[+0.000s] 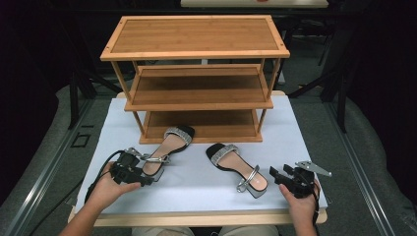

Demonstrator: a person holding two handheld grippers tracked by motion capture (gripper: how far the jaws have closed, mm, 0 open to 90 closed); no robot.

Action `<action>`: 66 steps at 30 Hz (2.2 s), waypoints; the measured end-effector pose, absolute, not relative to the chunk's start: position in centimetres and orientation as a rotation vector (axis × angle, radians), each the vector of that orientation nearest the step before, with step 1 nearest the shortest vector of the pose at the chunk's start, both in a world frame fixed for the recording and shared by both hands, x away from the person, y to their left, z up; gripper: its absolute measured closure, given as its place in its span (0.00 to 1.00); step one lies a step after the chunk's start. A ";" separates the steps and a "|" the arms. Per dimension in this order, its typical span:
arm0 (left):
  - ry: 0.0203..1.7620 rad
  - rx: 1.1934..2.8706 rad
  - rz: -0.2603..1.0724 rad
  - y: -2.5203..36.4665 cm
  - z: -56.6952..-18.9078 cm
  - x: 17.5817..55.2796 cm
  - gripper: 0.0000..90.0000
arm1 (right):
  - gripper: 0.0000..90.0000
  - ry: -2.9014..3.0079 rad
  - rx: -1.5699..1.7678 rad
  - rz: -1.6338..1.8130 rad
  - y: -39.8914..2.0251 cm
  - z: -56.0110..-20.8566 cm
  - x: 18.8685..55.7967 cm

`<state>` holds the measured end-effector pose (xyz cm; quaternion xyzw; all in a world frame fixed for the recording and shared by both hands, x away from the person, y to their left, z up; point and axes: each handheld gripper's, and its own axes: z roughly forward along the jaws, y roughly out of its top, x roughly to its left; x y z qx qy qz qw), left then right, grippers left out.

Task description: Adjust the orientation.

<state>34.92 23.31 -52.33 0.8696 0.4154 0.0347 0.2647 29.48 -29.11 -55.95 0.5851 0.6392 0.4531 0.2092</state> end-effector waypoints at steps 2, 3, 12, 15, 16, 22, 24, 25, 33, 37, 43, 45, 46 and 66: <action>1.101 2.350 0.122 22.9 -52.2 34.8 0.44 | 0.40 1.780 1.629 1.259 -29.1 -56.0 29.5; 1.084 2.342 0.111 22.7 -52.1 34.8 0.44 | 0.40 1.782 1.632 1.260 -29.2 -55.9 29.5; 1.009 2.300 0.178 19.3 -52.9 34.1 0.34 | 0.40 1.796 1.630 1.253 -28.9 -56.0 29.5; 1.006 2.294 0.201 19.0 -53.1 34.1 0.33 | 0.40 1.804 1.639 1.243 -29.0 -55.9 29.5; 0.992 2.283 0.209 18.8 -53.2 34.0 0.33 | 0.40 1.795 1.636 1.258 -29.0 -56.0 29.5; 0.970 2.281 0.235 18.8 -53.4 33.8 0.34 | 0.40 1.795 1.641 1.260 -29.1 -56.1 29.6; 0.976 2.275 0.239 18.6 -53.4 33.7 0.34 | 0.40 1.800 1.636 1.261 -29.1 -56.0 29.6; 0.976 2.275 0.239 18.6 -53.4 33.7 0.33 | 0.40 1.800 1.636 1.261 -29.1 -56.0 29.6; 0.988 2.245 0.244 18.4 -54.0 33.9 0.31 | 0.40 1.793 1.633 1.269 -28.9 -56.1 29.6; 0.983 2.261 0.265 18.0 -54.0 33.8 0.31 | 0.40 1.793 1.637 1.268 -29.0 -56.2 29.7; 0.972 2.273 0.267 17.7 -53.6 34.4 0.32 | 0.40 1.793 1.636 1.271 -29.0 -56.2 29.7; 0.983 2.253 0.260 17.6 -53.2 34.7 0.32 | 0.40 1.791 1.637 1.273 -29.0 -56.2 29.7; 0.987 2.246 0.253 17.6 -52.9 35.0 0.32 | 0.40 1.791 1.637 1.273 -29.0 -56.2 29.7; 1.236 2.130 0.356 12.7 -52.2 40.0 0.36 | 0.40 1.801 1.650 1.280 -29.1 -56.2 29.7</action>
